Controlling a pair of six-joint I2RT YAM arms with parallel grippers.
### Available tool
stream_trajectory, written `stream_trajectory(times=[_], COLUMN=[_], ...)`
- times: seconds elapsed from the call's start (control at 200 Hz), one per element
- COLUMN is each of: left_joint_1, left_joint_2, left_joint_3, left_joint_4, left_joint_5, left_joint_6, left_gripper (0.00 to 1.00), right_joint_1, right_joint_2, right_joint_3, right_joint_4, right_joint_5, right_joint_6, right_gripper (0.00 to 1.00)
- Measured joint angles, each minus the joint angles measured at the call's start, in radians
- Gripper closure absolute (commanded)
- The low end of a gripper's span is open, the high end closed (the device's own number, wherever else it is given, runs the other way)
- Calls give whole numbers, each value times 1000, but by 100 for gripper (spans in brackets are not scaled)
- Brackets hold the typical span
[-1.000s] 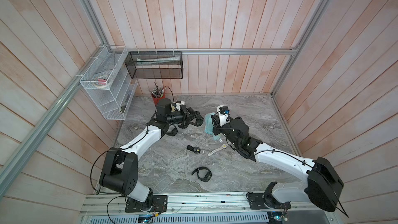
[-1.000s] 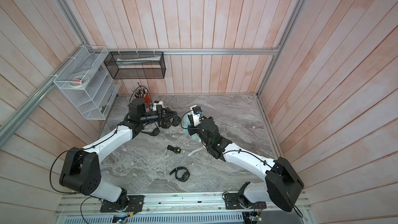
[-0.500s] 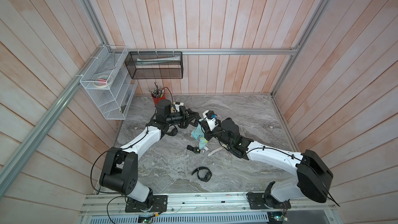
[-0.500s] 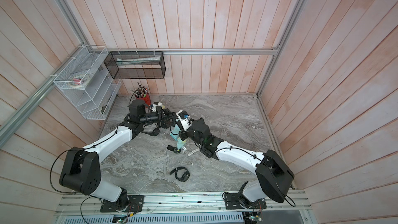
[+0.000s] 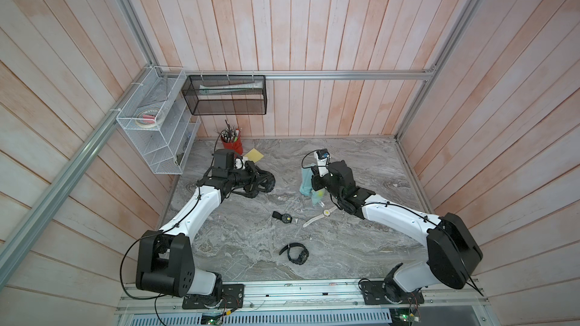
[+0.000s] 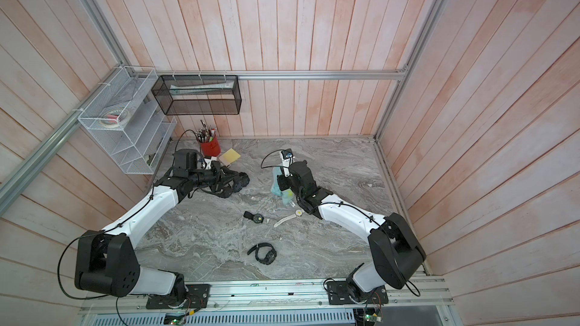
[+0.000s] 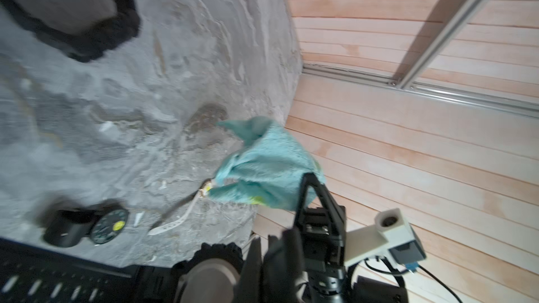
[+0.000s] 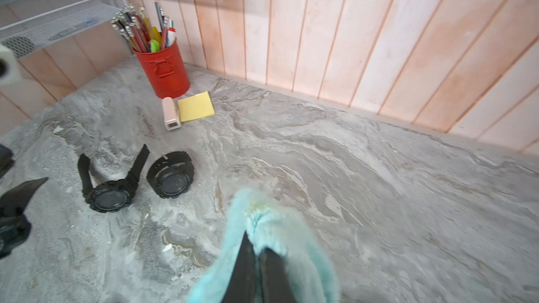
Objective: Wipe the watch dial
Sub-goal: Place the watch at the center of the board.
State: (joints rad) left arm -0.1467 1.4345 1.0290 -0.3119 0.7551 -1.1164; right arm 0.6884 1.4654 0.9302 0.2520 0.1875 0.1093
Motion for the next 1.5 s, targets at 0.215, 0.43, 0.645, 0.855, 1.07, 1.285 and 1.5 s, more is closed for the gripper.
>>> stream_trajectory(times=[0.215,0.43,0.645,0.855,1.07,1.285,1.5], left_joint_1=[31,32,33,34,34,34,35], left_joint_2=[40,160,291,325,325,292,183], left_joint_3=[-35,-40,-18,32,37,42,42], left_joint_4=[-192,-301,-349,-378,-383,-413,-440], left_joint_5=[-58,-117,-177,-214,-236,-305,-406], left_joint_6=[130,220,269,298,292,286,274], left_gripper=[100,100,100,69,45,30,22], right_joint_1=[-19,-29,-42,-49,-50,-50,-50], right_joint_2=[-79,-103,-112,-123,-124,-151,-216], right_joint_3=[-16,-58,-79,-87,-97,-97,-97], right_joint_4=[3,1,0,1,-3,-32,-56], right_joint_5=[14,14,14,14,10,5,5], right_joint_6=[-13,-13,-13,-12,-12,-11,-8], right_gripper=[100,100,100,100,100,100,100])
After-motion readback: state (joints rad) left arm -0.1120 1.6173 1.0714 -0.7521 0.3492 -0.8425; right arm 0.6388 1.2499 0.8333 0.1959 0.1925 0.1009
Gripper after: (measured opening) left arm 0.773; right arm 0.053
